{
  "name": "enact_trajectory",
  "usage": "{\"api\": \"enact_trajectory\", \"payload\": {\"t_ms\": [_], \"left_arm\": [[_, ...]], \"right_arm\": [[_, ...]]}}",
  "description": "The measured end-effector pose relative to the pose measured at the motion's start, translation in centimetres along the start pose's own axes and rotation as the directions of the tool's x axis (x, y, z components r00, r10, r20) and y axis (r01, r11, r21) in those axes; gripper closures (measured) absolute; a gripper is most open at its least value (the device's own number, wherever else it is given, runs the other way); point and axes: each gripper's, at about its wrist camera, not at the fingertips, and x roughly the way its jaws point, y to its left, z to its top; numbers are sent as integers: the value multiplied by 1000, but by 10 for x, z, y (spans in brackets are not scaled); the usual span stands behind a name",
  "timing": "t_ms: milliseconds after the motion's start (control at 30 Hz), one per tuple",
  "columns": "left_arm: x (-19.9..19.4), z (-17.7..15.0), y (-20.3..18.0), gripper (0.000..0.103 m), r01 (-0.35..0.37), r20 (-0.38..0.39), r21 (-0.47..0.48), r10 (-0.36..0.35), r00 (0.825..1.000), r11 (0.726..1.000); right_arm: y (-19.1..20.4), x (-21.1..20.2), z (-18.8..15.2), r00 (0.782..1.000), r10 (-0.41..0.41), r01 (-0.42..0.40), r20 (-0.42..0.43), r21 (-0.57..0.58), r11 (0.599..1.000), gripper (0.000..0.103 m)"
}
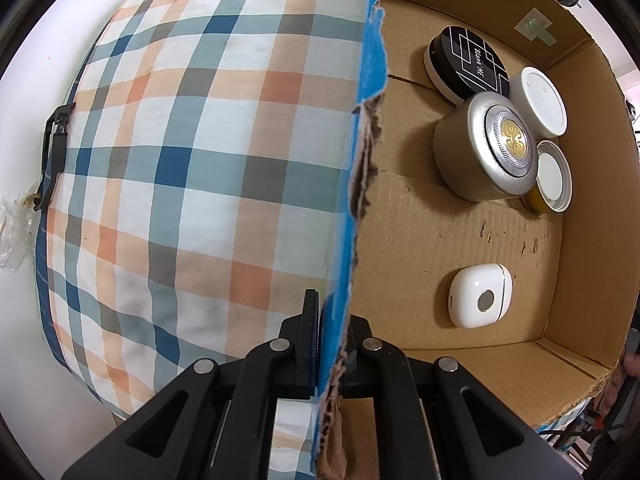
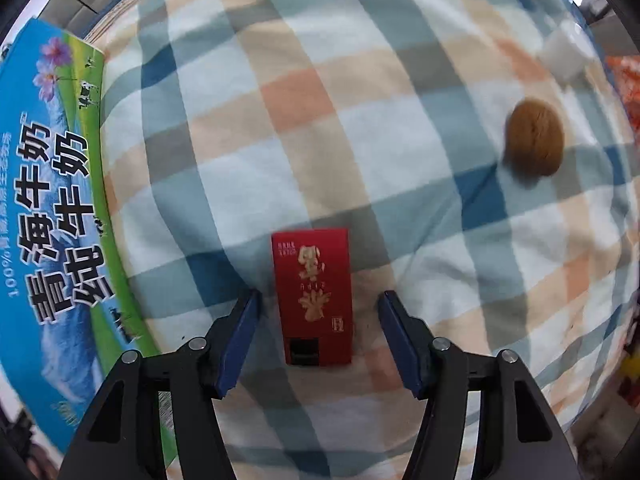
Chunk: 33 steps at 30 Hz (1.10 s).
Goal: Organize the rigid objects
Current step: 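Grasp the red box with gold print in the right tool, then carry the red box over the cardboard box with the right tool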
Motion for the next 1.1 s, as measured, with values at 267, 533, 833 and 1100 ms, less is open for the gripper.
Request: {"api": "enact_trajectory", "payload": {"t_ms": [267, 533, 833, 1100], "left_arm": [[2, 0, 0, 99, 6, -1, -2, -6, 1000, 1000], [2, 1, 3, 99, 13, -5, 0, -13, 1000, 1000], [2, 1, 4, 99, 14, -6, 3, -14, 1000, 1000], [3, 1, 4, 99, 12, -6, 6, -12, 1000, 1000]], "right_arm": [[38, -37, -16, 997, -39, 42, 74, -45, 998, 66], [36, -115, -33, 983, 99, -88, 153, -76, 993, 66], [58, -171, -71, 950, 259, -218, 173, -226, 950, 66], [107, -197, -89, 938, 311, -248, 152, -331, 910, 66]]}}
